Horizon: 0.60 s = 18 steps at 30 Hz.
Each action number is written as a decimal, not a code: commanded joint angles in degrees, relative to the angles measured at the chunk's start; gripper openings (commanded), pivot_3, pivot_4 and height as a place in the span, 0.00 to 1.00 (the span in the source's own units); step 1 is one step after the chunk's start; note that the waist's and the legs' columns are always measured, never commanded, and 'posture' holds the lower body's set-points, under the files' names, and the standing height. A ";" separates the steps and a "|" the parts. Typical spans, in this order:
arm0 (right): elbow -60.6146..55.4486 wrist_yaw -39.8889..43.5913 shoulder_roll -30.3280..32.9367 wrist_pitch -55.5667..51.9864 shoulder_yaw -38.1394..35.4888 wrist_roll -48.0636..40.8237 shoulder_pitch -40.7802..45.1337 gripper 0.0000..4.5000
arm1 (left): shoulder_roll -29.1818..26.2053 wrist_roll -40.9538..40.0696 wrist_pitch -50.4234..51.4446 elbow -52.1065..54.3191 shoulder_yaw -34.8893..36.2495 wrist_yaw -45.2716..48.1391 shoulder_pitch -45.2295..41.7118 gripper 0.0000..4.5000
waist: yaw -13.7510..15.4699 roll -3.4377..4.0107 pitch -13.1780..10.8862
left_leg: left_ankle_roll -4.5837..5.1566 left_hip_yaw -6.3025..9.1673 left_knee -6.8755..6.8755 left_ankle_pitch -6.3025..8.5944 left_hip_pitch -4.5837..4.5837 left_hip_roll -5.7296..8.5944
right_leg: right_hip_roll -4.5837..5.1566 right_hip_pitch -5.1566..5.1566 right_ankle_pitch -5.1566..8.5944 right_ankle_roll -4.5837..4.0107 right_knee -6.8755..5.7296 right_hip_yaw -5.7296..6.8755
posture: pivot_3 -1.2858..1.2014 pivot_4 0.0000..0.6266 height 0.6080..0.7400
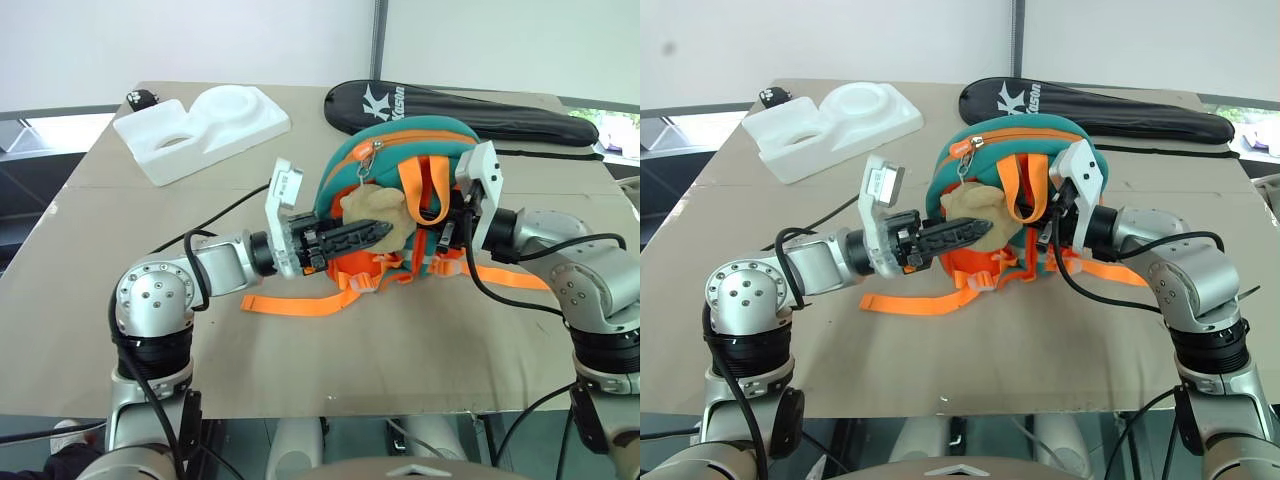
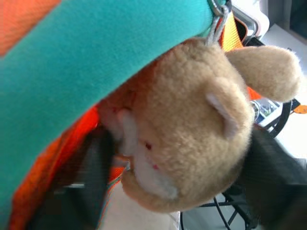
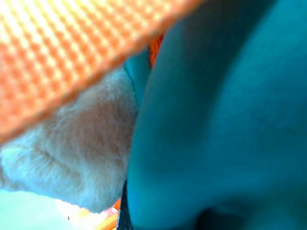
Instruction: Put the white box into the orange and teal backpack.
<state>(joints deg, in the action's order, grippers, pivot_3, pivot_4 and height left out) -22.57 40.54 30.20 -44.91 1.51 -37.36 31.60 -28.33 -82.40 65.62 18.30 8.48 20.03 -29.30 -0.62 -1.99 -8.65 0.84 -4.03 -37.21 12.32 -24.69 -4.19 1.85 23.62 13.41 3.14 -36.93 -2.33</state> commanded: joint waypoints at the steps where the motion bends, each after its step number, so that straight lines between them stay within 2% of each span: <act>1: -1.61 -3.37 -1.17 -0.44 -4.91 -2.56 0.19 0.00 | -4.29 -5.04 -2.00 0.17 6.60 3.96 -0.47 0.32 | -0.07 0.00 0.00 | 0.00 0.00 0.00 0.00 0.00 0.00 | 0.00 0.00 0.00 0.00 0.01 0.00 | 0.52 0.24 1.00; 4: -0.96 -6.63 -2.26 -0.91 -7.87 -3.94 0.32 0.00 | -9.13 -12.20 -1.91 -2.16 12.02 6.67 0.06 0.09 | -0.14 0.01 -0.01 | 0.00 -0.02 0.04 0.00 -0.01 -0.01 | 0.00 0.05 0.00 -0.01 0.00 -0.01 | 0.52 0.24 1.00; 10: 3.39 -17.08 -6.25 -1.64 -13.80 -5.28 3.54 0.00 | -16.23 -16.77 -1.32 -9.73 17.15 7.86 1.17 0.06 | -0.08 0.03 -0.03 | 0.00 -0.04 0.05 0.00 -0.02 -0.01 | 0.03 0.05 0.01 0.00 0.03 0.00 | 0.52 0.24 1.00; 14: 9.42 -27.62 -10.55 0.56 -20.02 -5.64 9.11 0.00 | -17.85 -9.73 -1.73 -10.69 19.36 7.26 12.87 0.06 | -0.62 0.06 -0.04 | 0.00 -0.15 0.13 0.00 0.02 -0.02 | 0.05 0.10 0.00 0.00 0.04 -0.07 | 0.52 0.24 1.00; 18: 14.31 -35.72 -12.61 2.38 -24.22 -6.24 14.12 0.00 | -17.62 3.82 -4.57 -12.28 15.27 6.46 22.65 0.06 | -0.14 0.05 -0.04 | -0.02 -0.12 0.28 0.00 -0.05 -0.03 | 0.05 0.23 0.02 -0.04 0.05 0.00 | 0.52 0.24 1.00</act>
<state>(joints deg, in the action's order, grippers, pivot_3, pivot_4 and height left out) -9.89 12.39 16.23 -47.24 -12.22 -44.94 42.80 -45.31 -85.52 63.64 8.86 22.69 28.05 -9.50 -0.75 -1.94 -8.68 0.82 -4.15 -36.90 12.32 -24.74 -4.21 1.91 23.85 13.44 3.09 -36.88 -2.32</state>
